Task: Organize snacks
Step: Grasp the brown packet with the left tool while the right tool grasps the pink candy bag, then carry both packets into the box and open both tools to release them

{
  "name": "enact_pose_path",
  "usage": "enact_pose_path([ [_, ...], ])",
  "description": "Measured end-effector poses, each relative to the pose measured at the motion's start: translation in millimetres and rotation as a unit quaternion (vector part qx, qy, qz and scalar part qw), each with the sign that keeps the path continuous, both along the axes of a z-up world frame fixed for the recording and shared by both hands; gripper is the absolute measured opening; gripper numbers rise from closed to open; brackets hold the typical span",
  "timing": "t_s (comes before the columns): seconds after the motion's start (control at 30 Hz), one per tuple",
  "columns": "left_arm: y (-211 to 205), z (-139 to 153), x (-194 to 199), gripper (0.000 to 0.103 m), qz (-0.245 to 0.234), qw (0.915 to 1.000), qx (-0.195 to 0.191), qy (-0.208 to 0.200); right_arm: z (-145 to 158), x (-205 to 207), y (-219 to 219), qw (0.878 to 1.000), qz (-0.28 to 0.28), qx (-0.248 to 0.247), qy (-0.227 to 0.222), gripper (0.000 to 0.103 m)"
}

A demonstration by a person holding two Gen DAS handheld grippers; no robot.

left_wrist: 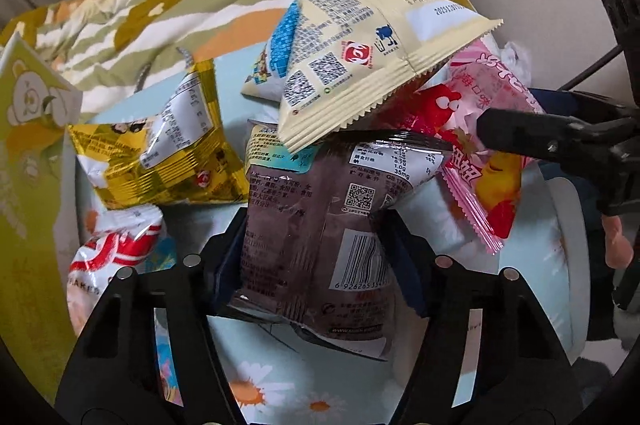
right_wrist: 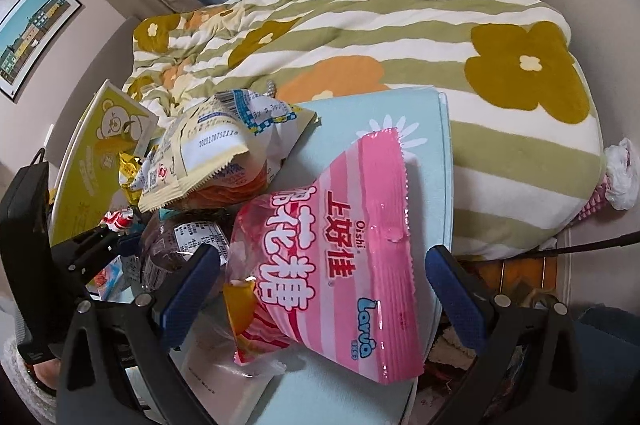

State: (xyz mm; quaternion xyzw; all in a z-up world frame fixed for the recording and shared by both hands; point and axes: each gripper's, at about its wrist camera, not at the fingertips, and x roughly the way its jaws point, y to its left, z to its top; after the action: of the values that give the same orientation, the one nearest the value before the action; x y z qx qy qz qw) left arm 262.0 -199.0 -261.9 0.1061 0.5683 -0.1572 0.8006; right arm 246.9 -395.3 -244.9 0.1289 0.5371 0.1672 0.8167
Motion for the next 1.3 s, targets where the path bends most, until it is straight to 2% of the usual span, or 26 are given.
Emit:
enact_pose_path([
  [0.3, 11, 14, -10, 0.053, 0.021, 0.9997, -0.002, -0.013, -3, 3, 11, 0.999, 0.028, -0.024, -0.007, 0.097],
  [0.5, 16, 25, -15, 0.052, 0.027, 0.9994, -0.012, -0.019, -6, 4, 17, 0.999, 0.039, -0.028, -0.003, 0.086],
  [0.7, 20, 38, -20, 0.052, 0.028, 0.9990, -0.020, -0.027, -4, -1, 19, 0.999, 0.037, -0.026, -0.004, 0.068],
  [0.77, 21, 41, -22, 0.052, 0.029, 0.9989, -0.023, -0.028, -1, -5, 19, 0.999, 0.035, -0.028, -0.005, 0.066],
  [1.07, 29, 66, -39, 0.052, 0.032, 0.9978, -0.040, -0.041, 23, -28, 16, 0.999, 0.022, -0.021, -0.013, 0.065],
  [1.3, 36, 97, -52, 0.052, 0.034, 0.9959, -0.049, -0.068, 58, -49, 18, 0.999, 0.017, -0.025, -0.036, 0.065],
])
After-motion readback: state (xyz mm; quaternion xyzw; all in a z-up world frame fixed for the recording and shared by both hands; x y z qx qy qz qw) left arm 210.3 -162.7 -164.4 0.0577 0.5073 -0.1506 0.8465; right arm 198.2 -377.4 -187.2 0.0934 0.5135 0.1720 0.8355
